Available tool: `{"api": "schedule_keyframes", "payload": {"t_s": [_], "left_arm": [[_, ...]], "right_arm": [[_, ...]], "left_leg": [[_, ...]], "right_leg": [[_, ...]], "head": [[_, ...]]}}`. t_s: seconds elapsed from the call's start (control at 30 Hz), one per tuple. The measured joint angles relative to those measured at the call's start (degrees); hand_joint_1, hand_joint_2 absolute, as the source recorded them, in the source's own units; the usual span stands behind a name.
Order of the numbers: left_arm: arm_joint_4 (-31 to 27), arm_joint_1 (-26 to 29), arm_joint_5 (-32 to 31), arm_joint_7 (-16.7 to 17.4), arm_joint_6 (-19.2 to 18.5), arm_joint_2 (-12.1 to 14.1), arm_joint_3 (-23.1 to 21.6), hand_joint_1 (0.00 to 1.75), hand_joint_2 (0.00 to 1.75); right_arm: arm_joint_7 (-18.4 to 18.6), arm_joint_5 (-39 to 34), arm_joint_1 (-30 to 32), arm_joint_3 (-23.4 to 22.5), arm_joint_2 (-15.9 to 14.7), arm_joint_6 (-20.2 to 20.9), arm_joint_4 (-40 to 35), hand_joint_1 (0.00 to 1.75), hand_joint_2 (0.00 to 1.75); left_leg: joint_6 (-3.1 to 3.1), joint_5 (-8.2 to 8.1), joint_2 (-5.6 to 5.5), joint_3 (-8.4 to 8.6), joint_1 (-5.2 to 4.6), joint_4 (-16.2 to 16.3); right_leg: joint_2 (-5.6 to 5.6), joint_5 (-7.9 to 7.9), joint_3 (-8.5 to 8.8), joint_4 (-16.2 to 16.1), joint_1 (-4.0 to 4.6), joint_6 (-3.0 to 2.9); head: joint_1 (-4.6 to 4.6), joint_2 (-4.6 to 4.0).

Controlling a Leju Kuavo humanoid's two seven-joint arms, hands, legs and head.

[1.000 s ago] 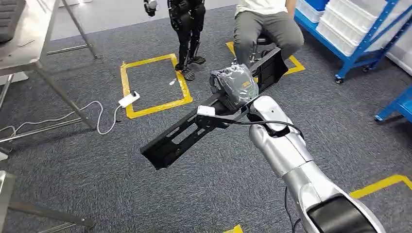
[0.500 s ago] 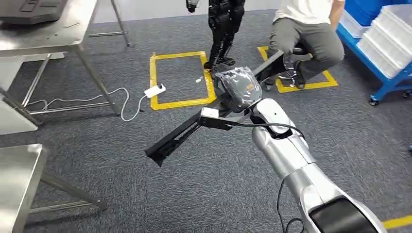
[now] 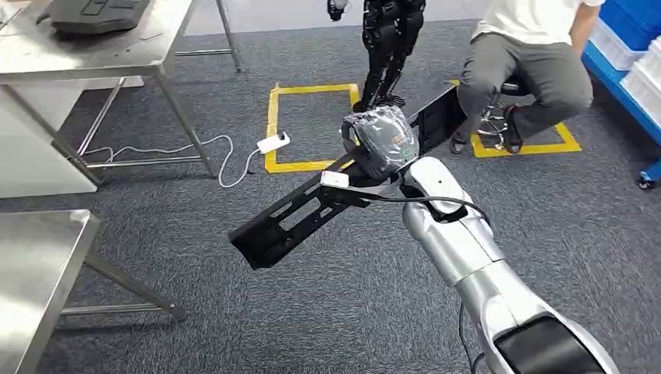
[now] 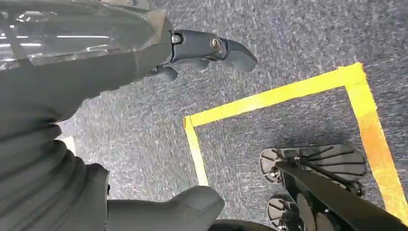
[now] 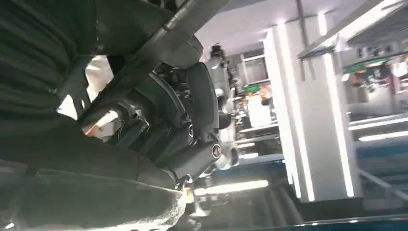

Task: Take the parts from the cabinet and place them on the table.

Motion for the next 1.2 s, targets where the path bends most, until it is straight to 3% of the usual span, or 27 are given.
{"api": "schedule_keyframes", "payload": {"t_s": [0.07,0.1,0.13,0.27,0.3,0.33,0.37,0.43,0.47,0.53,0.57,0.6,0.63,0.73,0.77,0.8,0.83,0.87,0.93,0.97,1.0,1.03,1.07,1.1,1.13,1.17,1.2], "left_arm": [[-0.02,0.04,-0.59,-0.35,0.0,0.09,-0.02,0.0,1.75],[-0.02,-0.12,-0.77,-0.48,0.0,0.2,-0.15,0.0,1.75],[-0.02,-0.44,-1.0,-0.48,0.0,0.22,-0.28,0.0,1.75],[-0.02,-0.61,-1.11,-0.15,0.0,0.37,-0.79,0.0,1.75],[-0.02,-0.51,-1.11,-0.02,0.0,0.28,-0.87,0.0,1.75],[-0.02,-0.6,-1.18,0.02,0.0,0.24,-0.94,0.0,1.75],[-0.02,-0.77,-1.18,0.02,0.0,0.35,-0.96,0.0,1.75],[-0.04,-0.93,-1.18,0.02,0.0,0.35,-1.03,0.0,1.75],[-0.04,-0.92,-1.2,0.02,-0.06,0.35,-1.05,0.0,1.75],[-0.02,-0.75,-1.25,0.04,-0.18,0.28,-1.07,0.0,1.75],[-0.04,-0.73,-1.27,0.04,-0.17,0.28,-1.07,0.0,1.75],[-0.04,-0.76,-1.29,0.04,-0.17,0.28,-1.09,0.0,1.75],[-0.04,-0.76,-1.29,0.04,-0.17,0.33,-1.07,0.0,1.75],[-0.02,-0.61,-1.36,0.07,-0.15,0.31,-1.07,0.0,1.75],[-0.02,-0.49,-1.36,0.09,-0.15,0.31,-1.07,0.0,1.75],[-0.02,-0.38,-1.35,0.09,-0.13,0.29,-1.09,0.0,1.75],[-0.02,-0.43,-1.36,0.09,-0.13,0.24,-1.11,0.0,1.75],[-0.02,-0.57,-1.35,0.09,-0.09,0.26,-1.11,0.0,1.75],[-0.02,-0.7,-1.35,0.09,-0.07,0.24,-1.11,0.0,1.75],[-0.02,-0.69,-1.38,0.09,-0.07,0.2,-1.14,0.0,1.75],[-0.02,-0.68,-1.38,0.09,-0.07,0.15,-1.16,0.0,1.75],[-0.02,-0.59,-1.4,0.11,-0.09,0.13,-1.16,0.0,1.75],[-0.02,-0.58,-1.46,0.11,-0.09,0.15,-1.18,0.0,1.75],[-0.02,-0.64,-1.48,0.11,-0.09,0.17,-1.18,0.0,1.75],[-0.02,-0.75,-1.55,0.11,-0.09,0.22,-1.2,0.0,1.75],[-0.02,-0.91,-1.57,0.11,-0.09,0.2,-1.25,0.0,1.75],[-0.02,-0.94,-1.6,0.11,-0.09,0.2,-1.31,0.0,1.75]], "right_arm": [[0.2,0.17,0.0,-0.18,-0.04,0.0,-0.42,1.71,1.75],[0.24,0.24,0.0,-0.43,-0.11,0.0,-0.85,1.71,1.75],[0.28,0.37,-0.01,-0.79,-0.28,-0.02,-1.2,1.71,1.75],[0.48,0.7,0.48,-1.16,-0.59,-0.04,-1.81,1.71,1.75],[0.48,0.79,0.63,-1.31,-0.72,-0.07,-2.08,1.71,1.75],[0.48,0.83,0.59,-1.51,-0.85,-0.07,-2.25,1.71,1.75],[0.48,0.83,0.69,-1.57,-1.09,-0.09,-2.27,1.71,1.75],[0.5,1.0,1.41,-1.62,-1.6,-0.09,-2.25,1.71,1.75],[0.5,1.09,1.81,-1.62,-1.77,-0.09,-2.25,1.71,1.75],[0.52,1.2,2.01,-1.62,-2.03,-0.13,-2.25,1.71,1.75],[0.52,1.2,1.93,-1.64,-2.03,-0.15,-2.3,1.71,1.75],[0.52,1.2,1.91,-1.77,-2.05,-0.18,-2.38,1.71,1.75],[0.54,1.2,1.95,-1.86,-2.16,-0.18,-2.38,1.71,1.75],[0.63,1.49,2.09,-1.84,-1.9,-0.24,-2.43,1.71,1.75],[0.66,1.51,2.04,-1.88,-1.9,-0.24,-2.45,1.71,1.75],[0.74,1.51,1.92,-1.92,-1.79,-0.24,-2.6,1.71,1.75],[0.74,1.51,1.9,-1.92,-1.64,-0.26,-2.75,1.71,1.75],[0.74,1.51,1.84,-1.92,-1.62,-0.24,-2.84,1.71,1.75],[0.74,1.51,1.99,-1.95,-1.73,-0.26,-2.84,1.71,1.75],[0.74,1.53,2.08,-1.94,-1.75,-0.26,-2.84,1.71,1.75],[0.74,1.53,2.14,-1.94,-1.75,-0.26,-2.84,1.71,1.75],[0.74,1.53,2.12,-1.95,-1.73,-0.26,-2.84,1.71,1.75],[0.74,1.55,2.09,-1.95,-1.73,-0.26,-2.84,1.71,1.75],[0.74,1.55,2.02,-2.01,-1.73,-0.28,-2.86,1.71,1.75],[0.74,1.55,1.93,-2.12,-1.73,-0.28,-2.89,1.71,1.75],[0.74,1.55,1.82,-2.36,-1.84,-0.31,-2.88,1.71,1.75],[0.74,1.57,1.86,-2.38,-1.81,-0.31,-2.88,1.71,1.75]], "left_leg": [[0.76,4.27,1.05,5.13,-0.22,-9.07],[1.32,5.44,3.58,7.91,-0.68,-13.87],[1.32,4.91,4.31,8.24,-1.3,-14.69],[2.28,5.5,1.72,8.2,-1.35,-15.64],[2.6,5.92,1.4,8.92,-0.78,-16.32],[3.08,6.19,0.9,8.97,-0.67,-16.48],[3.1,6.19,0.39,8.92,-0.66,-16.5],[3.1,6.19,-1.26,8.83,-0.62,-16.49],[3.08,6.2,-2.03,8.83,-0.62,-16.48],[3.0,6.2,-3.48,8.86,-0.54,-16.29],[2.84,6.12,-4.21,8.89,-0.43,-16.07],[2.52,5.94,-4.87,8.81,-0.33,-15.81],[2.07,5.87,-5.26,8.59,-0.5,-15.58],[1.05,6.34,-6.53,8.04,-0.22,-15.85],[0.69,6.4,-6.98,7.84,-0.22,-15.9],[0.54,5.91,-5.15,7.63,-0.12,-15.38],[0.25,4.61,-2.33,6.93,-0.48,-13.64],[-0.03,2.51,-0.89,5.28,-0.4,-10.11],[-0.32,-1.83,-0.15,0.25,-0.2,0.03],[-0.39,-2.23,-0.13,-1.05,-0.12,2.4],[-0.36,-1.53,-0.1,-1.11,-0.09,2.26],[-0.19,0.4,0.02,0.25,-0.1,-0.56],[0.12,2.93,0.42,2.88,-0.13,-5.56],[0.56,5.27,1.89,6.01,-0.31,-11.15],[0.92,5.56,4.43,7.92,-0.71,-14.81],[1.16,5.52,4.05,7.96,-1.13,-15.11],[1.28,5.53,3.53,7.8,-1.18,-15.1]], "right_leg": [[-0.95,-0.13,0.19,0.0,0.22,-0.12],[-1.44,-0.19,0.32,-0.01,0.34,-0.16],[-1.94,-0.37,0.12,0.05,1.01,0.09],[-4.0,-0.61,0.81,-0.37,1.17,0.78],[-2.35,-1.28,-0.02,0.51,1.03,1.04],[0.19,-2.75,-0.93,3.17,0.77,0.85],[1.67,-4.56,-3.0,7.62,0.52,0.63],[2.34,-7.49,-7.33,16.29,0.14,0.77],[2.39,-7.51,-8.16,17.77,-0.02,1.16],[2.5,-4.88,-6.13,12.73,-0.3,2.31],[2.87,-2.29,-3.36,6.81,-0.66,3.06],[4.4,-0.1,-0.75,1.32,-1.1,3.65],[5.76,-0.37,-0.42,0.6,-1.12,3.25],[4.49,0.13,-0.17,0.15,-0.55,2.1],[3.92,0.37,-0.09,-0.14,-0.84,1.7],[3.41,0.63,0.0,-0.39,-1.12,1.25],[3.15,0.6,0.07,-0.42,-1.06,0.92],[2.65,0.48,0.11,-0.41,-0.9,0.73],[1.25,0.3,0.16,-0.41,-0.51,0.45],[0.67,0.25,0.17,-0.41,-0.43,0.38],[0.1,0.18,0.21,-0.41,-0.35,0.29],[-0.46,0.12,0.28,-0.4,-0.26,0.23],[-1.0,0.04,0.43,-0.41,-0.18,0.15],[-1.52,-0.08,0.6,-0.41,-0.08,0.02],[-1.95,-0.21,0.68,-0.42,0.14,0.08],[-2.43,-0.43,0.52,-0.34,0.76,0.43],[-2.82,-0.52,0.54,-0.35,0.72,0.58]], "head": [[0.0,0.0],[0.0,0.0],[0.02,0.0],[0.04,0.0],[0.2,0.0],[0.04,0.0],[0.24,0.0],[0.33,0.0],[0.35,0.0],[0.35,0.0],[0.28,0.0],[0.37,0.0],[0.28,0.0],[0.24,0.0],[0.31,0.0],[0.22,0.0],[-0.16,0.0],[-0.28,0.0],[-0.26,0.0],[-0.28,0.0],[-0.24,0.0],[-0.31,0.0],[-0.26,0.0],[-0.3,0.0],[-0.26,0.0],[-0.15,0.0],[-0.17,0.0]]}}
